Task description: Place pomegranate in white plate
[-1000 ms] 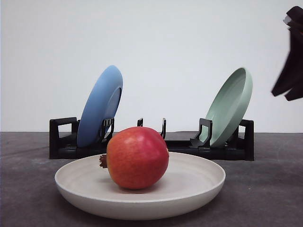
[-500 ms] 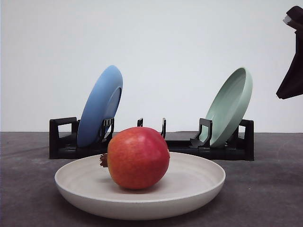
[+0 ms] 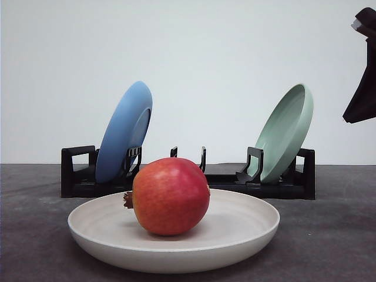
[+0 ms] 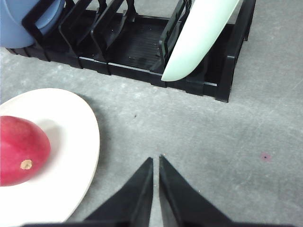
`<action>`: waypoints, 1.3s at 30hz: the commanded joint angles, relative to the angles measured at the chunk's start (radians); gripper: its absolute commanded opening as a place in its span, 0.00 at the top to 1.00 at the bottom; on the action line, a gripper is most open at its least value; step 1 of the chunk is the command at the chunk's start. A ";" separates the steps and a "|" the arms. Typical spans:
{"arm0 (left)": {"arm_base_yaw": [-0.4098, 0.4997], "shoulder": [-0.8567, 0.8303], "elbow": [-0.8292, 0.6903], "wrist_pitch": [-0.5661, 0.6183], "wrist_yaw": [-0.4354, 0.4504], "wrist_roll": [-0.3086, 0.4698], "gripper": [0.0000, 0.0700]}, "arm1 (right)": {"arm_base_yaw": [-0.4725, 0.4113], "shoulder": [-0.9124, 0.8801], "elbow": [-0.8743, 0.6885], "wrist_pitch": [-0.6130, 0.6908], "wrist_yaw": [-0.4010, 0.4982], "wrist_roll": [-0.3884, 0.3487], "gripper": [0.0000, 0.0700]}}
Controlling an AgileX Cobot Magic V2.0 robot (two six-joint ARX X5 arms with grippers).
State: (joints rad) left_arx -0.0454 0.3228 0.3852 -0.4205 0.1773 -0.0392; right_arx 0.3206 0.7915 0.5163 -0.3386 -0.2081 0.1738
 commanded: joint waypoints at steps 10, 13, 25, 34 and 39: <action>0.024 -0.266 -0.235 0.102 -0.088 -0.033 0.97 | 0.004 0.004 0.003 0.010 0.001 0.006 0.98; 0.024 -0.318 -0.282 0.106 -0.106 -0.043 0.97 | 0.004 0.004 0.003 0.010 0.000 0.006 0.98; 0.027 -0.320 -0.373 0.236 -0.112 -0.018 0.97 | 0.004 0.004 0.003 0.012 0.000 0.006 0.98; 0.027 -0.320 -0.373 0.235 -0.137 0.009 0.97 | 0.004 0.004 0.003 0.018 0.000 0.006 0.98; 0.027 -0.320 -0.373 0.235 -0.137 0.008 0.97 | 0.004 0.004 0.003 0.018 0.000 0.006 0.98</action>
State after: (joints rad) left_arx -0.0216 0.0040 0.0242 -0.1864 0.0471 -0.0417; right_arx 0.3206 0.7914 0.5163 -0.3313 -0.2082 0.1738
